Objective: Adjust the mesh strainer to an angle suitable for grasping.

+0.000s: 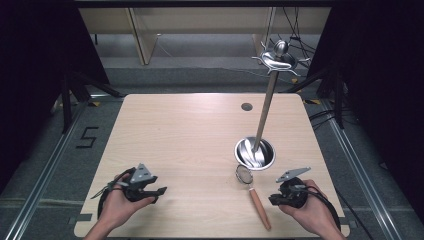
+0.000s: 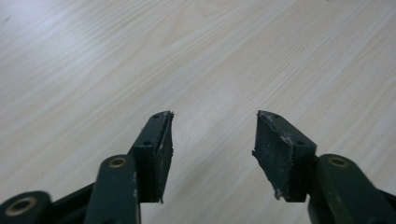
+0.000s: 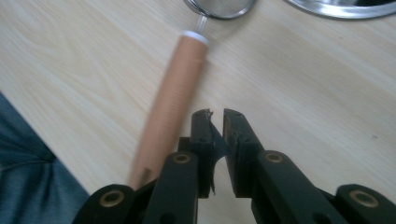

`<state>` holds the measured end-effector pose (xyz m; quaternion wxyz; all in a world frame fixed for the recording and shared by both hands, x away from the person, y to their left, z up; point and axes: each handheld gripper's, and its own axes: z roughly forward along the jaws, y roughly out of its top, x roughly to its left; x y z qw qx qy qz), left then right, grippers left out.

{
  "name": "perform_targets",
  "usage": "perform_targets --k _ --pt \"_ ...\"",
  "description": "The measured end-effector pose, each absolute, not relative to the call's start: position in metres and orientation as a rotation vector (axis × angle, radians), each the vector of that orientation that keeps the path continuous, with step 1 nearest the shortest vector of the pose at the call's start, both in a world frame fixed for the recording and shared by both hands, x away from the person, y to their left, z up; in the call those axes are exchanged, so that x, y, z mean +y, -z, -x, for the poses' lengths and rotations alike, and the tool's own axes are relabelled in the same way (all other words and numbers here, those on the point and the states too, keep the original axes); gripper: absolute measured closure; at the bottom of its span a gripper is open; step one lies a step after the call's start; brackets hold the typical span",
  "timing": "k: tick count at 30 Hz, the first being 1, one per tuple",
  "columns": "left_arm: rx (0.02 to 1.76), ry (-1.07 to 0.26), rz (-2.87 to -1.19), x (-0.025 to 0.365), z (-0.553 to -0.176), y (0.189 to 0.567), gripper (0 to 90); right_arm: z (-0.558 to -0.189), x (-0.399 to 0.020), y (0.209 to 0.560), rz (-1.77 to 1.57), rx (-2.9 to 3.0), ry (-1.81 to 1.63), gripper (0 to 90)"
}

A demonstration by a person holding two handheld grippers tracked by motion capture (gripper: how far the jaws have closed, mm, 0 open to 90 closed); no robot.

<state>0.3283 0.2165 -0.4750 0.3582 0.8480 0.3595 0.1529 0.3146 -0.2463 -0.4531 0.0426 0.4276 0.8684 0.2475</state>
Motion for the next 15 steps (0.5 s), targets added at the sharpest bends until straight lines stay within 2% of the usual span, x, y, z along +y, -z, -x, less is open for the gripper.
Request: perform_targets --k 6,15 --pt "0.955 -0.350 -2.111 0.212 -0.330 0.477 39.4 -0.307 -0.215 0.451 -1.314 2.766 -0.719 90.0" --pt "0.929 -0.349 -2.180 0.208 -0.340 0.486 38.9 -0.303 -0.183 0.462 -1.227 2.891 -0.595 90.0"
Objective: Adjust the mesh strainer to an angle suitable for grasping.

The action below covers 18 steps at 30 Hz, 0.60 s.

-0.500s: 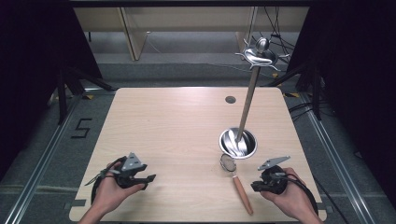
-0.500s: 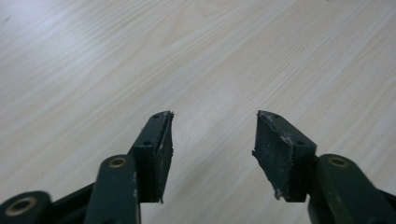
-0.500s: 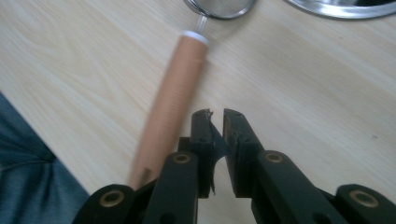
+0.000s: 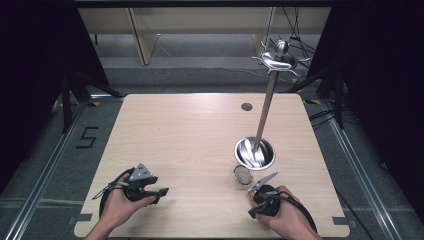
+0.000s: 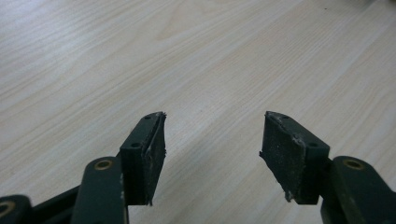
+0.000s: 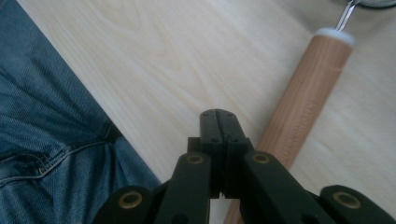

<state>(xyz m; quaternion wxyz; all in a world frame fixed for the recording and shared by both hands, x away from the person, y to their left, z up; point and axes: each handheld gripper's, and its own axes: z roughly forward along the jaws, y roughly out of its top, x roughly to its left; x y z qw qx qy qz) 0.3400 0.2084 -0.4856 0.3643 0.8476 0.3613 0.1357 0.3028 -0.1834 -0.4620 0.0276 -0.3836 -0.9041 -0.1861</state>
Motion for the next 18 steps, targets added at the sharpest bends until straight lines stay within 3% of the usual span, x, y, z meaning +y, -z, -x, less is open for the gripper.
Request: perform_targets --k 18 --pt "0.939 -0.323 -2.173 0.207 -0.339 0.486 38.9 -0.302 -0.183 0.478 1.202 -2.837 0.397 90.0"
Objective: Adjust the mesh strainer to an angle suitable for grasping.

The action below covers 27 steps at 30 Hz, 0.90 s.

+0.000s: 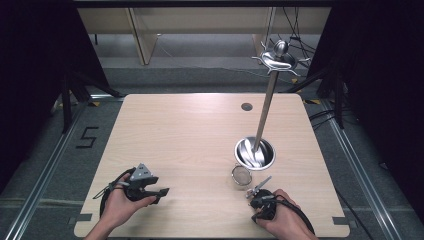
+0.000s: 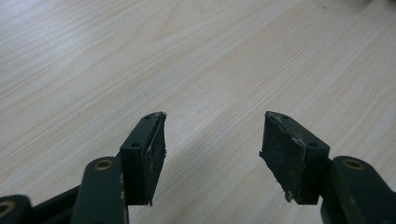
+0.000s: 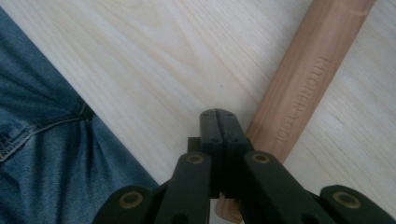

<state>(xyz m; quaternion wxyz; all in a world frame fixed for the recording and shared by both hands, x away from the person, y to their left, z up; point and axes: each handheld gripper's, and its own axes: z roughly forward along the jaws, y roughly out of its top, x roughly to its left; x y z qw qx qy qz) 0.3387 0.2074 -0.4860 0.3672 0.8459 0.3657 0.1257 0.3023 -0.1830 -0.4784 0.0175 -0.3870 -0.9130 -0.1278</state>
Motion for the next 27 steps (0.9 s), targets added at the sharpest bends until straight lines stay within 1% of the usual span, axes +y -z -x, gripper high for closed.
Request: perform_targets --k 6,8,9,14,17,18,21,23,26,27 --pt "0.925 -0.330 -2.183 0.207 -0.339 0.486 39.0 -0.306 -0.193 0.476 1.275 -2.836 0.332 90.0" --pt "0.953 -0.311 -2.168 0.206 -0.338 0.486 39.0 -0.308 -0.198 0.475 1.314 -2.837 0.308 90.0" --pt "0.912 -0.336 -2.191 0.207 -0.340 0.485 39.0 -0.310 -0.200 0.474 1.337 -2.825 0.301 90.0" --pt "0.906 -0.340 -2.195 0.207 -0.341 0.485 39.0 -0.324 -0.217 0.473 1.437 -2.797 0.264 90.0" --pt "0.904 -0.335 -2.191 0.206 -0.341 0.486 39.0 -0.341 -0.233 0.473 1.535 -2.772 0.244 90.0" --pt "0.904 -0.335 -2.191 0.206 -0.341 0.486 39.0 -0.341 -0.233 0.473 1.535 -2.772 0.244 90.0" --pt "0.906 -0.333 -2.193 0.206 -0.341 0.485 39.0 -0.357 -0.243 0.474 1.600 -2.753 0.256 90.0" --pt "0.912 -0.331 -2.190 0.205 -0.340 0.486 39.0 -0.375 -0.254 0.475 1.627 -2.778 0.238 90.0" --pt "0.907 -0.331 -2.192 0.206 -0.341 0.486 39.0 -0.386 -0.259 0.474 1.672 -2.757 0.239 90.0" --pt "0.914 -0.316 -2.190 0.206 -0.340 0.486 39.0 -0.395 -0.262 0.472 1.723 -2.695 0.256 90.0"
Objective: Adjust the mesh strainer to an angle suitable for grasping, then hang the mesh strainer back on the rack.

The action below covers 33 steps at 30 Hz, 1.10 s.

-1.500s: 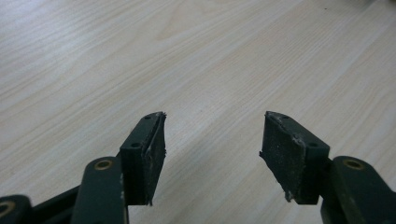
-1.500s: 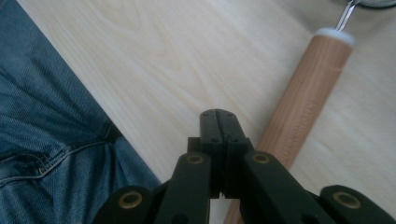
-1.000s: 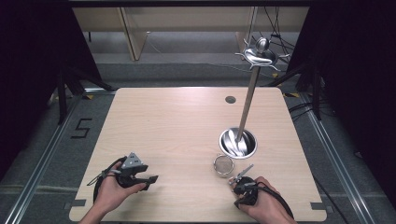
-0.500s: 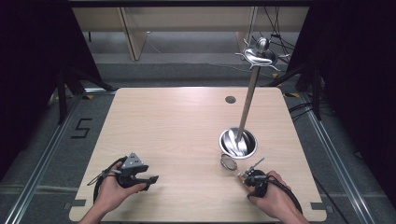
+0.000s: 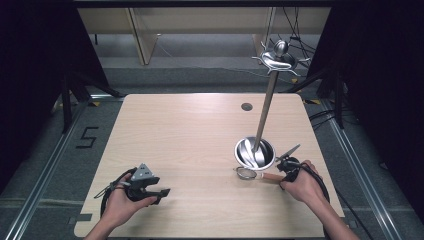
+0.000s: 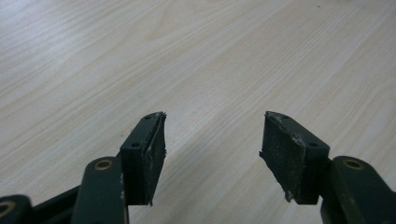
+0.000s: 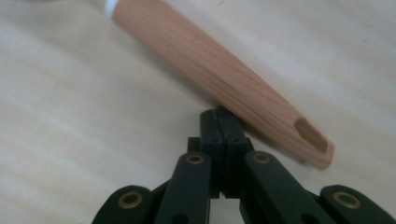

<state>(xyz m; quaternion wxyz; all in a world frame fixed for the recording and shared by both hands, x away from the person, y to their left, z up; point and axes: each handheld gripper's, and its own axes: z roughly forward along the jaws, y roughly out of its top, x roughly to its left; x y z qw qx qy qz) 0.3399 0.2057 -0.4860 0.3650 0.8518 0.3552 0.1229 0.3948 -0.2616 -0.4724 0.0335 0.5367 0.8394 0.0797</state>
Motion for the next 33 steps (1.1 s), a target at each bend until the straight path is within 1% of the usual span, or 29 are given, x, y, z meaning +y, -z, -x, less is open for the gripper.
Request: perform_targets --k 1,2,4,5,6,8,12,13,14,15,17,18,19,20,21,22,23,24,28,29,30,31,32,33 --pt "0.909 -0.315 -2.198 0.206 -0.340 0.486 39.0 -0.395 -0.262 0.472 -1.651 2.582 -0.245 90.0" --pt "0.907 -0.333 -2.187 0.206 -0.341 0.486 39.1 -0.405 -0.268 0.474 -1.643 2.623 -0.300 90.0" --pt "0.902 -0.345 -2.192 0.206 -0.341 0.486 39.1 -0.412 -0.270 0.474 -1.670 2.598 -0.295 90.0" --pt "0.902 -0.345 -2.192 0.206 -0.341 0.486 39.1 -0.412 -0.270 0.474 -1.670 2.598 -0.295 90.0" --pt "0.906 -0.338 -2.190 0.206 -0.341 0.486 39.1 -0.416 -0.268 0.473 -1.759 2.546 -0.282 90.0" --pt "0.904 -0.338 -2.191 0.206 -0.341 0.486 39.1 -0.420 -0.271 0.473 -1.706 2.540 -0.275 90.0" --pt "0.902 -0.338 -2.191 0.206 -0.341 0.486 39.1 -0.422 -0.266 0.471 -1.838 2.457 -0.308 89.3" --pt "0.900 -0.339 -2.192 0.206 -0.341 0.486 39.1 -0.421 -0.267 0.471 -1.851 2.425 -0.333 86.9" --pt "0.905 -0.330 -2.190 0.205 -0.341 0.486 39.2 -0.417 -0.269 0.466 -1.924 2.368 -0.403 79.4" --pt "0.905 -0.330 -2.190 0.205 -0.341 0.486 39.2 -0.417 -0.269 0.466 -1.924 2.368 -0.403 79.4" --pt "0.902 -0.333 -2.191 0.205 -0.342 0.485 39.2 -0.414 -0.271 0.459 -1.997 2.308 -0.430 71.6" --pt "0.942 -0.298 -2.166 0.202 -0.340 0.487 39.2 -0.412 -0.272 0.456 -2.023 2.264 -0.492 67.9" --pt "0.933 -0.296 -2.181 0.202 -0.340 0.486 39.1 -0.410 -0.275 0.452 -2.004 2.246 -0.570 65.0" --pt "0.903 -0.328 -2.195 0.203 -0.342 0.487 39.2 -0.409 -0.276 0.452 -2.006 2.216 -0.590 64.5" --pt "0.901 -0.327 -2.199 0.203 -0.343 0.487 39.2 -0.408 -0.278 0.453 -1.988 2.193 -0.618 62.7" --pt "0.911 -0.304 -2.200 0.202 -0.342 0.487 39.2 -0.407 -0.279 0.452 -2.031 2.188 -0.646 59.8" --pt "0.914 -0.310 -2.194 0.201 -0.343 0.488 39.2 -0.406 -0.277 0.454 -2.095 2.142 -0.687 58.7" --pt "0.901 -0.322 -2.201 0.202 -0.344 0.488 39.2 -0.405 -0.281 0.453 -2.162 2.154 -0.673 58.9" --pt "0.944 -0.284 -2.182 0.200 -0.340 0.489 39.2 -0.406 -0.285 0.451 -2.210 2.132 -0.682 59.8" --pt "0.940 -0.284 -2.180 0.200 -0.339 0.489 39.2 -0.405 -0.290 0.448 -2.184 2.132 -0.640 52.1" --pt "0.940 -0.284 -2.180 0.200 -0.339 0.489 39.3 -0.405 -0.290 0.448 -2.184 2.132 -0.640 52.1" --pt "0.943 -0.283 -2.176 0.200 -0.339 0.488 39.3 -0.405 -0.290 0.446 -2.170 2.126 -0.615 49.1" --pt "0.939 -0.289 -2.176 0.201 -0.339 0.488 39.3 -0.406 -0.285 0.444 -2.223 2.068 -0.650 44.4" --pt "0.943 -0.289 -2.173 0.200 -0.339 0.487 39.3 -0.406 -0.285 0.444 -2.223 2.068 -0.650 44.4"
